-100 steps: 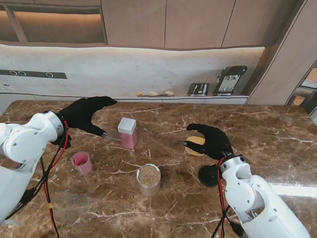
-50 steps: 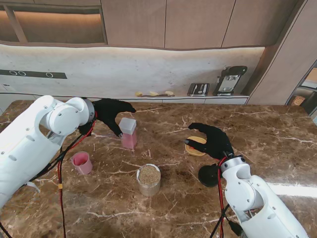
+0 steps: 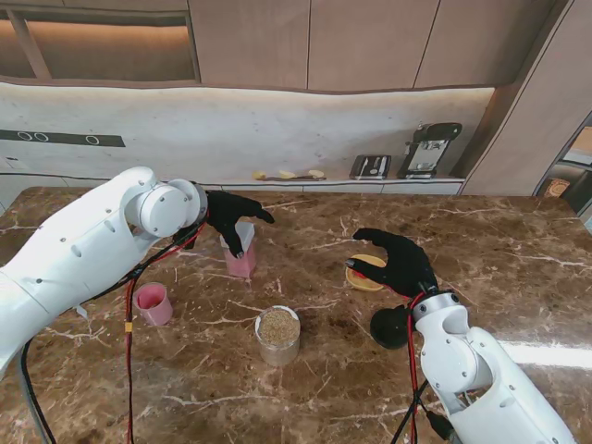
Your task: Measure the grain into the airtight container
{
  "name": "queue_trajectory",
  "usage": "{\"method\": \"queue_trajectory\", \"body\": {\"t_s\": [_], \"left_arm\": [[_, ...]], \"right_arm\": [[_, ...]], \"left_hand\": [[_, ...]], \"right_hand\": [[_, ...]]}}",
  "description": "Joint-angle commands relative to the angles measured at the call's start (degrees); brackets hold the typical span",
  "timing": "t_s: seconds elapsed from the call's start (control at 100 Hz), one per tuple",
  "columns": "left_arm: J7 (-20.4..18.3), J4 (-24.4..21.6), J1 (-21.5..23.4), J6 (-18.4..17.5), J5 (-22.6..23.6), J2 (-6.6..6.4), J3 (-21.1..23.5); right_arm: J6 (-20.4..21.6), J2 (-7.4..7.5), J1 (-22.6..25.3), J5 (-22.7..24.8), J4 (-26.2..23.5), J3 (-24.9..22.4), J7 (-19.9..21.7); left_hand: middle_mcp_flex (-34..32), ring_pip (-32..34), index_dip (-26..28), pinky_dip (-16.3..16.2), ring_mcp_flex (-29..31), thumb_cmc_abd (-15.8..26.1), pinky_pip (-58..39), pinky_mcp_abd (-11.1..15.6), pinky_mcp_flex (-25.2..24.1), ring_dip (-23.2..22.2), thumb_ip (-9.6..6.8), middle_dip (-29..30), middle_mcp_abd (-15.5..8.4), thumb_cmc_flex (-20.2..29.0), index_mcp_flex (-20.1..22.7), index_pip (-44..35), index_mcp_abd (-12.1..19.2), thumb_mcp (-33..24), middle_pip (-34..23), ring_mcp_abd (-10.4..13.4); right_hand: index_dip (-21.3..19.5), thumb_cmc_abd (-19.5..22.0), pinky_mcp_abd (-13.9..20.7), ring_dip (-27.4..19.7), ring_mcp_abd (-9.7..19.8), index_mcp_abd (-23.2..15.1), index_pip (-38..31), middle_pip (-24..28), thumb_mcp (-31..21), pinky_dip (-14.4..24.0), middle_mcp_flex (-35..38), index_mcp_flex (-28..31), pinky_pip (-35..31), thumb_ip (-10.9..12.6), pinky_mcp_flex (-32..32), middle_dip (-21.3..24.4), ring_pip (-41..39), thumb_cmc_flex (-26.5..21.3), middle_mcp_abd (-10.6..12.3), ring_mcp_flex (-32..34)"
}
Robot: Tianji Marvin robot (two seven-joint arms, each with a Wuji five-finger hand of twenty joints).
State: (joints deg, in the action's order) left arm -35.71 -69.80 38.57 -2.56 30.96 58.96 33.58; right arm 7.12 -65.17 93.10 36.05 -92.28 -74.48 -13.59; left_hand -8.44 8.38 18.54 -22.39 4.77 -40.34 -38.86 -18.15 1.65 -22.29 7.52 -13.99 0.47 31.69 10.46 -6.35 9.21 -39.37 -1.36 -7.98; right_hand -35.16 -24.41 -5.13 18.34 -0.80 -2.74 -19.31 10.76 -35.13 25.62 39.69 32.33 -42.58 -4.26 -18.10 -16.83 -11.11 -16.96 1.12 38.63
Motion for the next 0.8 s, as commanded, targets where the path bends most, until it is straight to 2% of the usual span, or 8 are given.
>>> {"method": "queue_trajectory", "body": {"t_s": [0.0, 0.17, 0.22, 0.33, 0.47, 0.58, 0.68, 0.79], "left_arm": [[0.0, 1.3, -1.1, -0.2, -0.4, 0.78, -0.5], [0.1, 4.3, -3.1, -1.0, -1.8, 1.22, -3.9], [0.1, 5.0, -3.5, -1.4, -2.4, 1.32, -4.6], [1.0, 7.1, -4.0, -3.3, -3.5, 1.77, -6.1], [1.9, 9.3, -4.5, -3.6, -4.5, 2.42, -7.9], [3.2, 11.5, -4.9, -3.9, -5.4, 3.22, -9.3], [5.7, 13.2, -4.3, -4.3, -5.6, 4.05, -9.1], [8.9, 15.2, -3.6, -6.0, -5.3, 4.96, -8.7]], "right_arm": [[0.1, -0.18, 0.4, -0.3, 0.5, -0.1, 0.6], [-0.1, -0.2, 0.4, -0.5, 0.4, 0.0, 0.7], [-0.2, -0.19, 0.3, -0.6, 0.4, 0.1, 0.9], [-0.3, -0.21, 0.1, -1.2, 0.5, 0.5, 1.2], [-0.4, -0.19, 0.1, -1.3, 0.2, 0.7, 1.5], [-0.5, -0.17, 0.2, -1.3, 0.0, 0.6, 1.6], [-0.7, -0.2, 0.3, -1.4, -0.1, 0.6, 1.6], [-0.9, -0.22, 0.4, -1.4, -0.2, 0.7, 1.5]], "left_hand": [[1.8, 1.4, 1.0, -1.5, -1.2, -1.4, -3.9, -1.5, 1.4, -1.3, 0.62, -1.2, -0.8, 0.6, -2.1, -0.7, 1.7, -1.5, 0.5, -2.1], [1.8, 5.2, 2.2, -2.7, 0.1, -2.2, -9.5, 2.0, 4.5, -3.9, 0.86, -4.7, 0.2, 1.3, -1.9, -4.7, 3.2, -3.6, -0.4, -3.2], [1.8, 7.3, 3.2, -3.1, 0.8, -2.3, -10.9, 4.8, 5.8, -5.7, 0.9, -6.5, 0.3, 2.2, -1.9, -6.2, 3.8, -4.8, -0.8, -2.9], [1.4, 10.5, 8.0, -4.3, 1.8, -3.3, -13.9, 7.2, 8.4, -9.1, 0.85, -10.9, 0.0, 3.7, -1.7, -16.5, 6.0, -8.0, -2.5, -2.0], [0.4, 15.8, 10.5, -5.2, 3.4, -3.5, -16.6, 10.0, 11.1, -13.3, 0.66, -14.1, 0.3, 4.9, -2.1, -23.8, 5.8, -9.8, -5.8, -2.6], [-0.7, 21.3, 13.6, -5.0, 4.3, -3.8, -17.2, 13.9, 12.4, -18.5, 0.58, -17.2, 0.9, 5.6, -2.5, -29.8, 5.0, -11.4, -10.2, -3.3], [-2.2, 27.1, 18.9, -5.5, 8.2, -4.2, -19.8, 16.1, 16.0, -23.5, 0.16, -22.6, 1.6, 7.6, -2.8, -39.3, 4.3, -13.6, -20.7, -5.7], [-10.7, 30.8, 21.5, -5.9, 16.6, -4.6, -23.6, 18.0, 22.3, -25.9, -0.37, -23.9, 3.0, 10.4, 5.0, -45.8, 0.5, -16.2, -30.6, -5.2]], "right_hand": [[0.3, -0.7, -0.2, -1.0, 0.5, -0.2, 0.6, 0.3, -0.1, -0.3, -0.1, -0.3, -1.4, 1.4, 0.6, 0.1, 0.0, 0.7, 0.2, -0.4], [0.3, -0.7, -0.4, -0.8, 0.4, -0.2, 0.5, 0.4, 0.0, 0.0, 0.3, -0.1, -1.6, 1.3, 0.7, -0.1, -0.1, 0.6, 0.1, -0.2], [0.3, -0.6, -0.5, -0.7, 0.3, -0.2, 0.5, 0.5, 0.0, 0.1, 0.4, -0.1, -1.6, 1.3, 0.6, -0.1, -0.2, 0.6, 0.1, -0.2], [0.3, -0.3, -0.7, -0.5, 0.2, -0.3, 0.5, 0.6, 0.2, 0.3, 0.8, 0.0, -1.9, 1.3, 0.3, -0.3, -0.4, 0.7, 0.1, 0.2], [0.3, -0.2, -0.8, -0.4, 0.2, -0.3, 0.4, 0.6, 0.3, 0.5, 0.9, 0.1, -2.1, 1.3, 0.2, -0.5, -0.4, 0.6, 0.1, 0.3], [0.3, -0.2, -0.8, -0.3, 0.1, -0.4, 0.3, 0.6, 0.4, 0.7, 1.1, 0.3, -2.3, 1.2, 0.2, -0.6, -0.5, 0.6, 0.0, 0.4], [0.3, -0.1, -0.8, -0.2, 0.0, -0.4, 0.3, 0.6, 0.5, 0.8, 1.2, 0.4, -2.3, 1.3, 0.1, -0.6, -0.5, 0.5, 0.0, 0.5], [0.3, 0.0, -0.8, -0.1, 0.0, -0.4, 0.3, 0.6, 0.6, 0.9, 1.3, 0.5, -2.4, 1.3, 0.2, -0.7, -0.6, 0.4, 0.0, 0.5]]}}
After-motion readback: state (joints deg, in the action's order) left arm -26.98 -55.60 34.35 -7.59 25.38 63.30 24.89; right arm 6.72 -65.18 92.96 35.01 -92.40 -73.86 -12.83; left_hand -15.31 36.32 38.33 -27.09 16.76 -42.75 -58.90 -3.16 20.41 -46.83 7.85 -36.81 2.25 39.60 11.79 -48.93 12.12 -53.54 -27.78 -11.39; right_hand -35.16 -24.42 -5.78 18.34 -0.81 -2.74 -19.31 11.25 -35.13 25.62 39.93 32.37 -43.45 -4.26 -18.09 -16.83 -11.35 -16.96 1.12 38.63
